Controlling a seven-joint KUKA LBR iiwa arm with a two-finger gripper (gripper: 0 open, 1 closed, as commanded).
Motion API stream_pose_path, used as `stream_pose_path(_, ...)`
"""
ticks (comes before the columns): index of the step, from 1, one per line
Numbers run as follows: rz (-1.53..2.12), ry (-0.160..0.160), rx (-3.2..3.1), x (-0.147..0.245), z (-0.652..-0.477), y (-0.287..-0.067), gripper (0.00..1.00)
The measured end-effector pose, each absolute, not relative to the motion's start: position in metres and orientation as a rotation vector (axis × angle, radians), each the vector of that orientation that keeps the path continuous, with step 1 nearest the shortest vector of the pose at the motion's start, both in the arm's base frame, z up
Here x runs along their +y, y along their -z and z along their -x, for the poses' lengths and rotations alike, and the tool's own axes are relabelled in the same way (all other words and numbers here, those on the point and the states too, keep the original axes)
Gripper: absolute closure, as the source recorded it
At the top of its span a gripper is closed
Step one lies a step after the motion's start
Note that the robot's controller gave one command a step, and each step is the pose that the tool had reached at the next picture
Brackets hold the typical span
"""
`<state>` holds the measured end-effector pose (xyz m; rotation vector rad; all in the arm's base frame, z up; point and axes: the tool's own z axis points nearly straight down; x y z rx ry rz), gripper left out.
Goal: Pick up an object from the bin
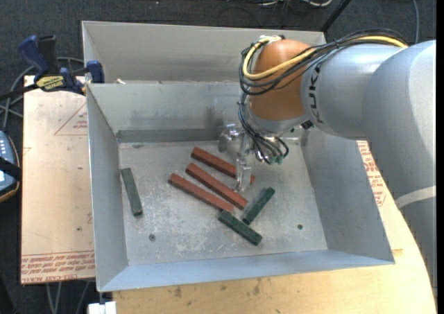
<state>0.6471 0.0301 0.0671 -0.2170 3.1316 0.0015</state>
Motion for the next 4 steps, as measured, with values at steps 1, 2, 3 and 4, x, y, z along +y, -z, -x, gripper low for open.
stream_pose_path(1, 0.215, -0.002, 3.13, 0.03, -0.647, -0.071, 1.0)
stream_pose_path(2, 0.214, -0.002, 3.13, 0.03, -0.647, -0.07, 0.0)
stream_pose_path(3, 0.214, -0.003, 3.13, 0.03, -0.648, -0.071, 1.0)
stream_pose_path(4, 0.292, 0.0, 3.118, 0.028, -0.631, -0.22, 1.0)
